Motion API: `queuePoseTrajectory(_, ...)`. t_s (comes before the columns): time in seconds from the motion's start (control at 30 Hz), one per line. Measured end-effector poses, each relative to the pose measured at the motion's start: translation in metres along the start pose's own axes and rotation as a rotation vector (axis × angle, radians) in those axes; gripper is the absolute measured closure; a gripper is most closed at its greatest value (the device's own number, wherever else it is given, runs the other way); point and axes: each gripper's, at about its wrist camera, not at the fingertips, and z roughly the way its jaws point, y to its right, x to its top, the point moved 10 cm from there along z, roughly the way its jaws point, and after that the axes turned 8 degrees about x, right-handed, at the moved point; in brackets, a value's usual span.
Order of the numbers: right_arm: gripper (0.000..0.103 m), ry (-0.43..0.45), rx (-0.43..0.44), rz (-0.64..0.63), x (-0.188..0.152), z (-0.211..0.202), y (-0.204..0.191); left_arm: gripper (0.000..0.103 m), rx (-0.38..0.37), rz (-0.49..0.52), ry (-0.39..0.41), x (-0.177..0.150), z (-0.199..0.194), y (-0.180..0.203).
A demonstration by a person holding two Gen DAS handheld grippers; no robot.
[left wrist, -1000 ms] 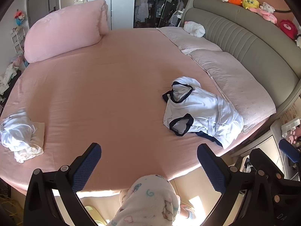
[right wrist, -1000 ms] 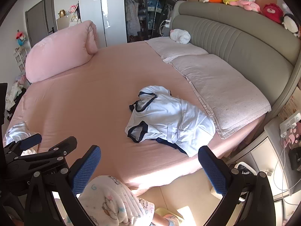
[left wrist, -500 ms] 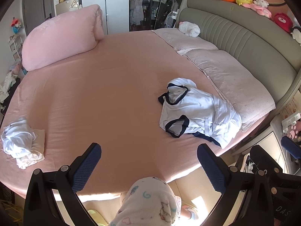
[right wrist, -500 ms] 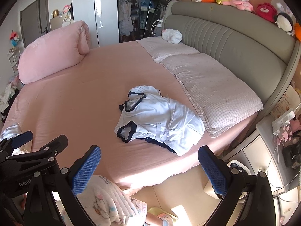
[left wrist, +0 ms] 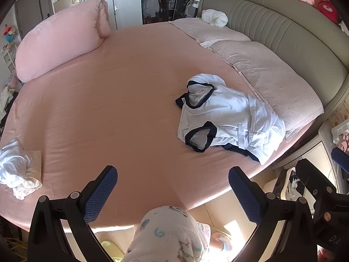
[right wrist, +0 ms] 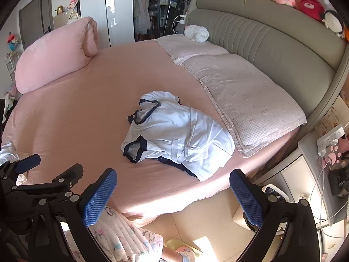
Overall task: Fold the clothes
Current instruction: 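Move both grippers toward the white navy-trimmed shirt on the bed, then lower both grippers onto the shirt hem and close them on it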
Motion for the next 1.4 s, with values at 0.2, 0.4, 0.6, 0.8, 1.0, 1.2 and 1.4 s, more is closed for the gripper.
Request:
queuePoseTrajectory(0.2, 0.0, -0.038, -0.007, 0.009, -0.003, 0.02, 0.012, 0.0, -0.011, 0.016, -0.027, 0.002, 0.021, 0.012)
queuePoseTrajectory(0.4, 0.0, -0.086, -0.014, 0.034, -0.004, 0.041, 0.026, 0.0, -0.022, 0.033, -0.074, 0.001, 0.046, 0.024)
queuePoseTrajectory(0.6, 0.0, -0.123, -0.01, 0.033, -0.007, 0.066, 0.033, 0.0, -0.03, 0.038, -0.128, -0.006, 0.071, 0.03)
queuePoseTrajectory(0.8, 0.0, -0.154, -0.015, 0.039, -0.012, 0.087, 0.038, 0.0, -0.029, 0.036, -0.163, -0.011, 0.09, 0.028)
queuePoseTrajectory(1.0, 0.0, -0.178, -0.025, 0.043, -0.017, 0.105, 0.04, 0.0, -0.028, 0.043, -0.179, -0.013, 0.104, 0.026)
queuePoseTrajectory(1.2, 0.0, -0.185, -0.038, 0.038, -0.02, 0.122, 0.04, 0.0, -0.028, 0.044, -0.192, -0.015, 0.118, 0.024)
queuePoseTrajectory(1.4, 0.0, -0.202, -0.048, 0.051, -0.026, 0.137, 0.041, 0.0, -0.033, 0.02, -0.189, -0.013, 0.128, 0.025)
